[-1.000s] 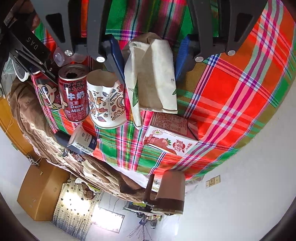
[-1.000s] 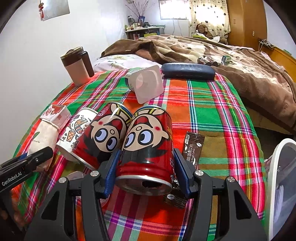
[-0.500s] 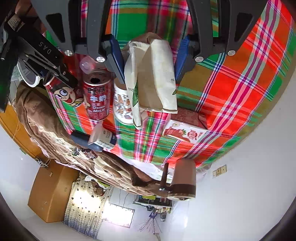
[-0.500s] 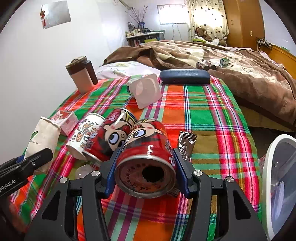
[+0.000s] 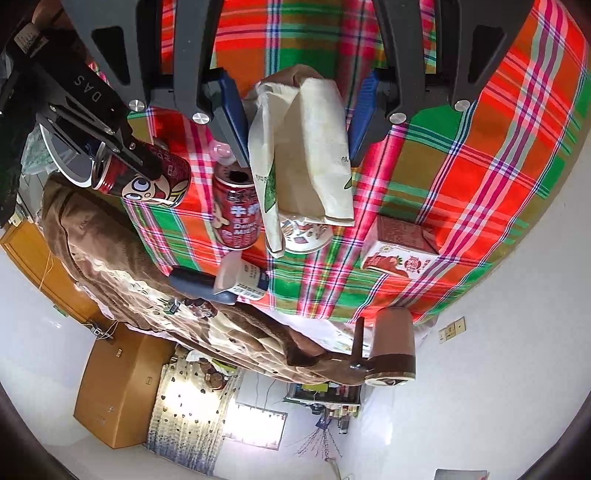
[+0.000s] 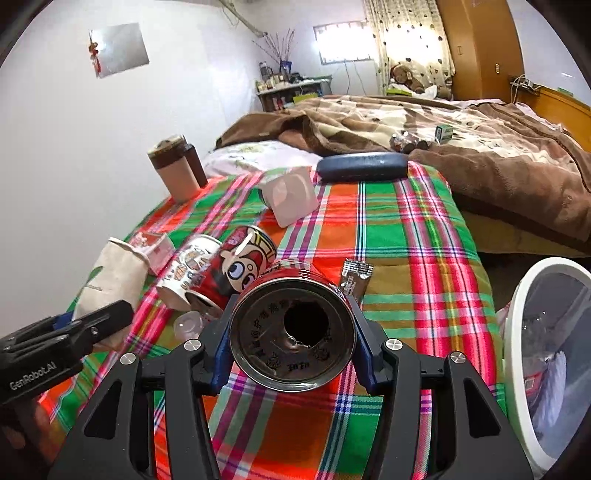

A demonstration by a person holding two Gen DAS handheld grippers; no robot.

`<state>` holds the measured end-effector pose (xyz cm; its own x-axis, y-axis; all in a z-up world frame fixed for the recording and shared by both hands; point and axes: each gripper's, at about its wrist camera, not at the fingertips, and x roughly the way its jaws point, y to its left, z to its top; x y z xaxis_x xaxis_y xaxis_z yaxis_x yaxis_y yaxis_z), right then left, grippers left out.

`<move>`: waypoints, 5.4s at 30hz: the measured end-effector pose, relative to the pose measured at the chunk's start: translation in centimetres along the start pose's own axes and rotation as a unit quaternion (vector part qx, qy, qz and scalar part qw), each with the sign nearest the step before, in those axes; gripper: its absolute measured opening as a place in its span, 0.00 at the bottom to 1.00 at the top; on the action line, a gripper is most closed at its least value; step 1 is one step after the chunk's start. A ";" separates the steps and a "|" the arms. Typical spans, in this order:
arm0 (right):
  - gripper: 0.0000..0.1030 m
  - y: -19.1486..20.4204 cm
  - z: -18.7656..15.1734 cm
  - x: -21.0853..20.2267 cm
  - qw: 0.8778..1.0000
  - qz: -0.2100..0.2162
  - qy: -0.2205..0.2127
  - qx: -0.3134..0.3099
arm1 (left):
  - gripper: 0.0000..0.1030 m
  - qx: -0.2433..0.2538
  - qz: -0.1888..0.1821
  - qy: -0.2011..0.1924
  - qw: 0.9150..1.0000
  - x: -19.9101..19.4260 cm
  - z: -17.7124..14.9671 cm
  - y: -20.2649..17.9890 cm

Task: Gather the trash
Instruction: 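Carry the can and paper bag over the white bin and open both tools, then move both tools back over the plaid cloth toward the remaining trash, then grasp the brown coffee sachet with the right tool while the left tool grasps the patterned paper cup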

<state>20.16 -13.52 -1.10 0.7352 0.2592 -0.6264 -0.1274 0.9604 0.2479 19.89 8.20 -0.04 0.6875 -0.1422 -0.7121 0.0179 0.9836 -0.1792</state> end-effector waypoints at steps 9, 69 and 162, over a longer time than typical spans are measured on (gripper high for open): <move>0.52 -2.0 0.2 -2.6 1.000 0.003 -0.025 0.017 | 0.50 0.027 -0.013 -0.009 1.000 -1.4 -0.2 -3.0; 0.60 -23.0 -4.2 -11.2 0.975 -0.174 -0.007 0.137 | 0.64 0.216 -0.149 0.067 0.963 3.1 -6.2 -32.0; 0.57 -2.5 0.8 4.8 0.993 -0.079 0.088 0.000 | 0.67 -0.001 0.006 0.048 0.999 8.4 4.0 1.9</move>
<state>24.60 -14.76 -4.14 0.6181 0.1183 -0.7772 -0.0197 0.9906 0.1352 28.64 9.27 -3.66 0.6141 -0.1408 -0.7766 0.0090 0.9851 -0.1715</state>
